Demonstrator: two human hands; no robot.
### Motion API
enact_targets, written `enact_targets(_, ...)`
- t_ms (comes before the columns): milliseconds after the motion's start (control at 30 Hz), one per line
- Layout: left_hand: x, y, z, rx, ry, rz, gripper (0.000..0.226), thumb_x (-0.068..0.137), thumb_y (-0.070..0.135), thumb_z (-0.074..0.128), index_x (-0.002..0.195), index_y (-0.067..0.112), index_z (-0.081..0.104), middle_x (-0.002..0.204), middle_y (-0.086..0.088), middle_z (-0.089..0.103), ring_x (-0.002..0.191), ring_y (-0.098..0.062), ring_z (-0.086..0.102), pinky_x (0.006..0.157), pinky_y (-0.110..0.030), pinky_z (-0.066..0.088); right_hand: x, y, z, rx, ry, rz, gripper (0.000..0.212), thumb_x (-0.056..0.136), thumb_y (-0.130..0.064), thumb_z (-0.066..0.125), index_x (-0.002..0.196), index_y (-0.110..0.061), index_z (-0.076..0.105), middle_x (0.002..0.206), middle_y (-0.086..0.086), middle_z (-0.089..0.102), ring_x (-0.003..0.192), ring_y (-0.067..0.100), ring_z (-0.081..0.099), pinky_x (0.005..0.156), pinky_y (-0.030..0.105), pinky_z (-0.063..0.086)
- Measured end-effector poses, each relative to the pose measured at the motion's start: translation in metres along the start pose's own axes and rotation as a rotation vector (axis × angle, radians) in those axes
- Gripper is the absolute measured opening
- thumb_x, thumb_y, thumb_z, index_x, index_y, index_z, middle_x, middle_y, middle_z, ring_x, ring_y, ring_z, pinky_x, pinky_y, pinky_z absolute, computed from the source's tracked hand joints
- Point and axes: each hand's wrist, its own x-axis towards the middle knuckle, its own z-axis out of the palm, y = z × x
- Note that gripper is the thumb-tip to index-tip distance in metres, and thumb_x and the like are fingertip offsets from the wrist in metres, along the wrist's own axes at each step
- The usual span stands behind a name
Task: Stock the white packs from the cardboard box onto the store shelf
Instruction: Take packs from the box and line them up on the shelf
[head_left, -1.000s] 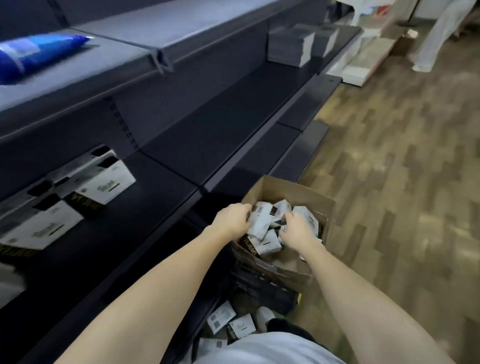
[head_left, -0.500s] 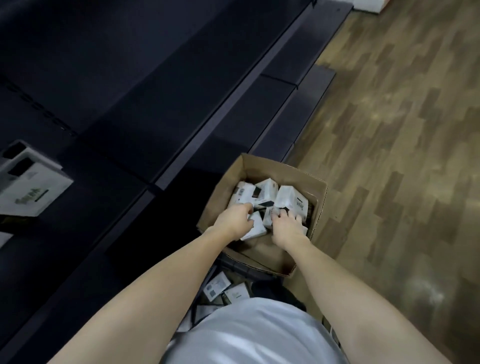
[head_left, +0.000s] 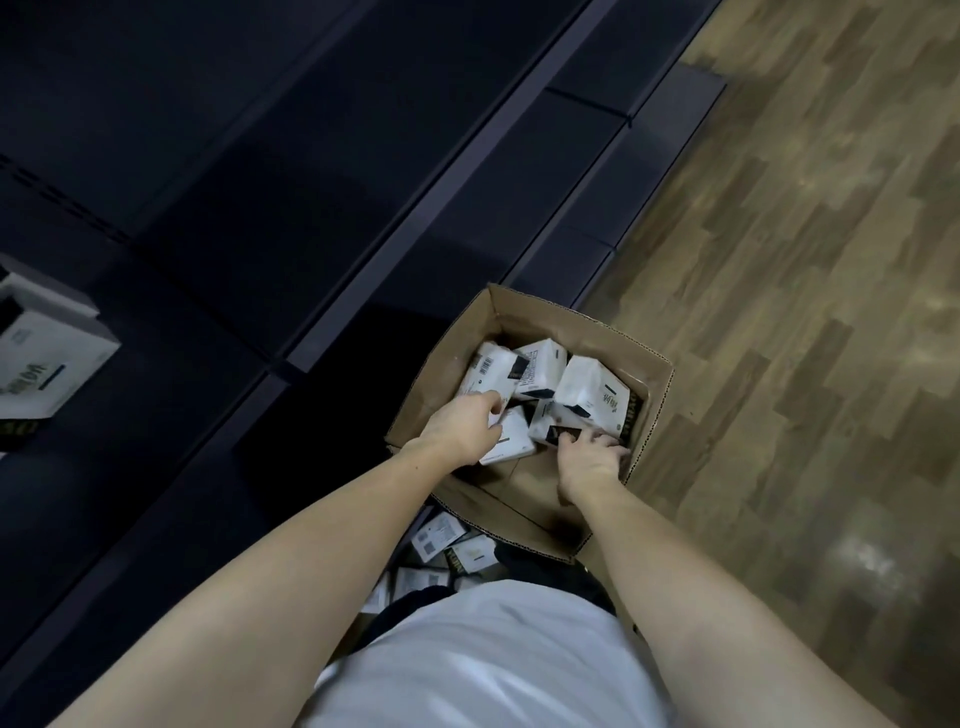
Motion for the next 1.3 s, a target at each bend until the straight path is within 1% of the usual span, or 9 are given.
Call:
enact_targets(167, 0.001, -0.005, 0.003, 0.002, -0.01, -0.014, 0.029, 0.095, 0.028, 0.055, 0.122, 0.018, 0.055, 0.118, -0.005, 0.06, 0.102, -0.026, 0.059, 0.085, -0.04, 0.052, 0.001, -0.013, 0.007, -0.071, 0.039, -0.012, 0.058, 0.095, -0.019, 0.053, 0.149, -0.013, 0.031, 0.146, 0.026, 0.027, 0.128, 0.055, 0.036, 0.096, 0.061, 0.043)
enact_targets(333, -0.003, -0.007, 0.002, -0.006, -0.011, -0.029, 0.028, 0.094, 0.029, 0.056, 0.12, 0.019, 0.056, 0.116, -0.005, 0.061, 0.098, -0.026, 0.061, 0.082, -0.039, 0.053, -0.005, -0.022, -0.013, -0.052, 0.176, -0.136, 0.071, 0.084, -0.034, 0.069, 0.144, -0.013, 0.037, 0.138, 0.022, 0.039, 0.119, 0.044, 0.047, 0.096, 0.047, 0.045)
enact_targets(533, -0.01, -0.015, -0.012, -0.054, 0.017, -0.07, 0.033, 0.092, 0.029, 0.059, 0.122, 0.017, 0.055, 0.114, -0.005, 0.062, 0.097, -0.025, 0.061, 0.082, -0.039, 0.053, -0.015, -0.004, -0.073, 0.417, 0.219, -0.098, 0.079, 0.076, -0.063, 0.063, 0.138, -0.02, 0.041, 0.128, 0.016, 0.048, 0.111, 0.035, 0.055, 0.083, 0.04, 0.052)
enact_targets(667, -0.013, -0.022, -0.03, -0.094, 0.071, -0.066, 0.035, 0.084, 0.029, 0.068, 0.114, 0.017, 0.053, 0.113, -0.007, 0.063, 0.096, -0.024, 0.06, 0.076, -0.034, 0.049, -0.02, 0.01, -0.114, 0.827, 0.198, -0.109, 0.077, 0.065, -0.06, 0.064, 0.13, -0.022, 0.05, 0.111, 0.004, 0.061, 0.094, 0.024, 0.06, 0.079, 0.038, 0.056)
enact_targets(767, -0.015, -0.023, -0.046, -0.122, 0.117, -0.043, 0.049, 0.077, 0.032, 0.077, 0.116, 0.016, 0.051, 0.116, -0.006, 0.059, 0.103, -0.023, 0.058, 0.088, -0.042, 0.051, -0.026, 0.012, -0.141, 1.03, 0.177, -0.19, 0.06, 0.073, -0.055, 0.069, 0.121, -0.023, 0.054, 0.099, -0.006, 0.058, 0.089, 0.015, 0.057, 0.078, 0.039, 0.059)
enact_targets(900, -0.02, -0.018, -0.071, -0.155, 0.158, -0.006, 0.077, 0.07, 0.04, 0.084, 0.133, 0.021, 0.045, 0.121, -0.002, 0.052, 0.112, -0.022, 0.052, 0.096, -0.042, 0.048, -0.04, 0.003, -0.17, 1.149, 0.152, -0.353, 0.057, 0.071, -0.056, 0.072, 0.116, -0.022, 0.063, 0.105, -0.01, 0.062, 0.105, 0.016, 0.059, 0.07, 0.038, 0.063)
enact_targets(1033, -0.023, -0.018, -0.09, -0.321, 0.224, 0.024, 0.068, 0.064, 0.039, 0.088, 0.116, 0.026, 0.046, 0.11, 0.003, 0.056, 0.098, -0.016, 0.059, 0.084, -0.039, 0.054, -0.057, -0.011, -0.196, 1.229, 0.143, -0.441, 0.043, 0.08, -0.05, 0.069, 0.111, -0.02, 0.065, 0.11, -0.005, 0.059, 0.11, 0.021, 0.056, 0.065, 0.039, 0.063)
enact_targets(1200, -0.034, -0.019, -0.111, -0.481, 0.404, 0.026, 0.056, 0.06, 0.026, 0.089, 0.102, 0.021, 0.052, 0.101, 0.003, 0.06, 0.089, -0.014, 0.061, 0.072, -0.029, 0.051, -0.068, -0.018, -0.215, 1.256, 0.183, -0.464, 0.067, 0.076, -0.072, 0.063, 0.118, -0.02, 0.056, 0.113, -0.008, 0.056, 0.098, 0.015, 0.065, 0.073, 0.042, 0.063)
enact_targets(1300, -0.043, -0.027, -0.122, -0.662, 0.45, -0.03, 0.068, 0.056, 0.023, 0.091, 0.114, 0.019, 0.054, 0.106, 0.005, 0.064, 0.096, -0.013, 0.062, 0.08, -0.029, 0.052, -0.07, -0.02, -0.221, 1.334, 0.152, -0.458, 0.071, 0.08, -0.076, 0.057, 0.122, -0.02, 0.049, 0.112, -0.001, 0.057, 0.084, 0.023, 0.074, 0.08, 0.043, 0.062)
